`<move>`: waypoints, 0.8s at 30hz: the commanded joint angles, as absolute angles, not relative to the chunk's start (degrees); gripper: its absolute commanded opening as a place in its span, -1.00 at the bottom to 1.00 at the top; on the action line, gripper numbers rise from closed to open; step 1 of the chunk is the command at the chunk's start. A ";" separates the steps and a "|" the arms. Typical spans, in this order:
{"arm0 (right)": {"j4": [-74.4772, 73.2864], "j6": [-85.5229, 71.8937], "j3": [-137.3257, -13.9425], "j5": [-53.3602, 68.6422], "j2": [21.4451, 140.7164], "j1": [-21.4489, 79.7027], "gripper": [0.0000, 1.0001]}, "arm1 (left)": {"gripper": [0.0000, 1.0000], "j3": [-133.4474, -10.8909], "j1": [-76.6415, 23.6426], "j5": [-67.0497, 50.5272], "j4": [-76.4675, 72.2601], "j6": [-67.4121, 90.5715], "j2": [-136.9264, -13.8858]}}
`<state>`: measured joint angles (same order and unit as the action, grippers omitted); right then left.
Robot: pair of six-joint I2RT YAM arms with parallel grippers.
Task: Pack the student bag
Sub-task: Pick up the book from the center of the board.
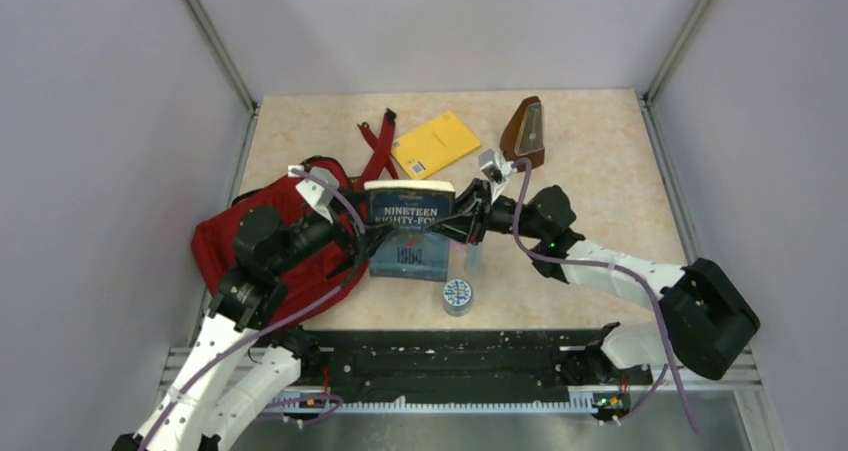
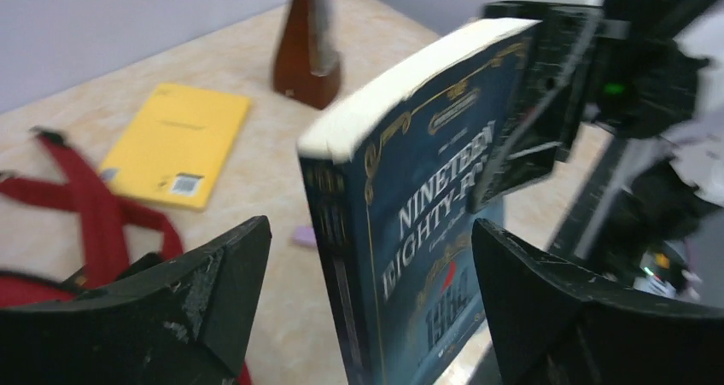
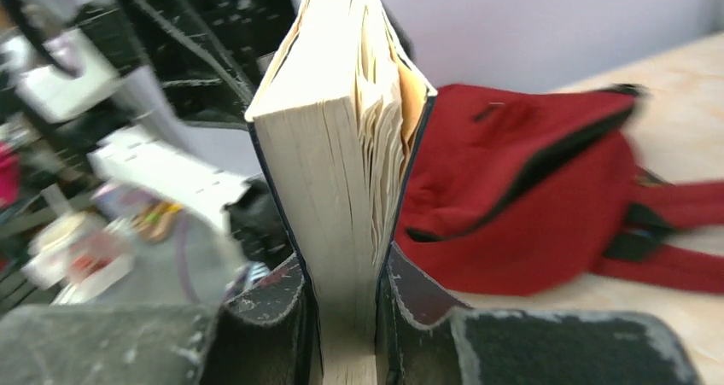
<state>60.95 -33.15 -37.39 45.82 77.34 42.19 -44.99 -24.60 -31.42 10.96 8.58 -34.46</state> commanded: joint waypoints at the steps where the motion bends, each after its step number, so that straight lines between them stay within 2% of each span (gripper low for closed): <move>1: 42.76 -22.32 -39.28 24.50 67.36 39.85 -1.00 | 0.88 -48.25 -24.25 -8.42 13.07 6.49 -38.32; 6: 31.14 -18.61 -38.82 10.50 61.99 39.55 -1.00 | 0.92 -52.89 -24.21 14.35 19.33 8.99 -47.04; 9: 28.29 -17.91 -38.22 6.91 60.27 39.55 -1.00 | 0.92 -56.01 -24.26 20.48 23.38 10.56 -53.59; 18: 24.97 -15.54 -37.27 3.84 57.53 39.55 -1.00 | 0.96 -63.56 -23.35 28.20 28.23 10.38 -69.97; 24: 23.74 -14.56 -37.09 2.86 56.03 39.55 -1.00 | 0.94 -62.21 -20.46 25.05 28.91 10.99 -73.70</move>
<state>17.19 -15.53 -35.62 4.32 59.81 39.83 -61.10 -22.26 24.29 27.99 10.17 -72.62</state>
